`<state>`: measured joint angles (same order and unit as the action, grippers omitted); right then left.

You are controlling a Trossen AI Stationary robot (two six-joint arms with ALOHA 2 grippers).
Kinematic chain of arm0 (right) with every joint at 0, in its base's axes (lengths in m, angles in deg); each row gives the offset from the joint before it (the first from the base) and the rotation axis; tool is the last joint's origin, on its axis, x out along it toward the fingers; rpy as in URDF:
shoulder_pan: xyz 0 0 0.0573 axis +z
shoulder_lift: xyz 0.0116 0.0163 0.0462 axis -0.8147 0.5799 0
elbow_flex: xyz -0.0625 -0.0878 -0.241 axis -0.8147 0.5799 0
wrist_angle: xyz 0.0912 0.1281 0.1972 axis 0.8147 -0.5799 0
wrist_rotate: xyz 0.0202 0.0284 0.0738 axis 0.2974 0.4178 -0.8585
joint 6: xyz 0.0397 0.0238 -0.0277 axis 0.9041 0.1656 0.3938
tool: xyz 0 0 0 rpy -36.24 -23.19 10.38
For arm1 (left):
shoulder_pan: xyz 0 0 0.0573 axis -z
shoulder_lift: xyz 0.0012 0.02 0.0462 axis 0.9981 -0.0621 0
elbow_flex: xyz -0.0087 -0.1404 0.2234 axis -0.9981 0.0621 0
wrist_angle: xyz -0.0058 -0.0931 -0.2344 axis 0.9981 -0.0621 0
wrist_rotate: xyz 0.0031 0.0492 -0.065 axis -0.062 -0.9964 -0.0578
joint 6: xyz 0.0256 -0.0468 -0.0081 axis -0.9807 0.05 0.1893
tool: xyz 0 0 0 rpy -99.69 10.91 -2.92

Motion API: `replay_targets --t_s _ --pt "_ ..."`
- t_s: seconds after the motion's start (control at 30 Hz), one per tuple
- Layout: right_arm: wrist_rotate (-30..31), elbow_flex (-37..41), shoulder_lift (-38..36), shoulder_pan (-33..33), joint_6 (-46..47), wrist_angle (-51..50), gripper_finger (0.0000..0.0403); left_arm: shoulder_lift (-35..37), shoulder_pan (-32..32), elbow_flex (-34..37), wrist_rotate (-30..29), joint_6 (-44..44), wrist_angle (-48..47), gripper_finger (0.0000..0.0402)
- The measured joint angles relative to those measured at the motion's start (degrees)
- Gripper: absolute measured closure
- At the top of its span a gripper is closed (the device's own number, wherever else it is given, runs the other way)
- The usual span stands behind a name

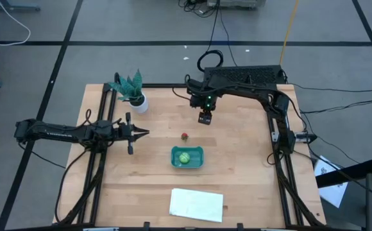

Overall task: Pick and placing Produce into tupperware
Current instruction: Put the lemon into the blue bin

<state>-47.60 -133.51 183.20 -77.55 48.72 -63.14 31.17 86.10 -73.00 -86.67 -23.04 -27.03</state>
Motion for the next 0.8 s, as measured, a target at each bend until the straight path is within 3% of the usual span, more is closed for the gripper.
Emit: replay_targets --t_s 0.47,0.8 --pt "-0.3 -0.2 -10.2 1.9 1.7 2.9 0.0203 0.0 0.0 0.0 0.0 0.0 0.2 0.0369" --pt "-1.7 -0.2 -11.1 4.8 2.8 4.6 0.0205 0.0 0.0 0.0 0.0 0.0 0.3 0.0369"
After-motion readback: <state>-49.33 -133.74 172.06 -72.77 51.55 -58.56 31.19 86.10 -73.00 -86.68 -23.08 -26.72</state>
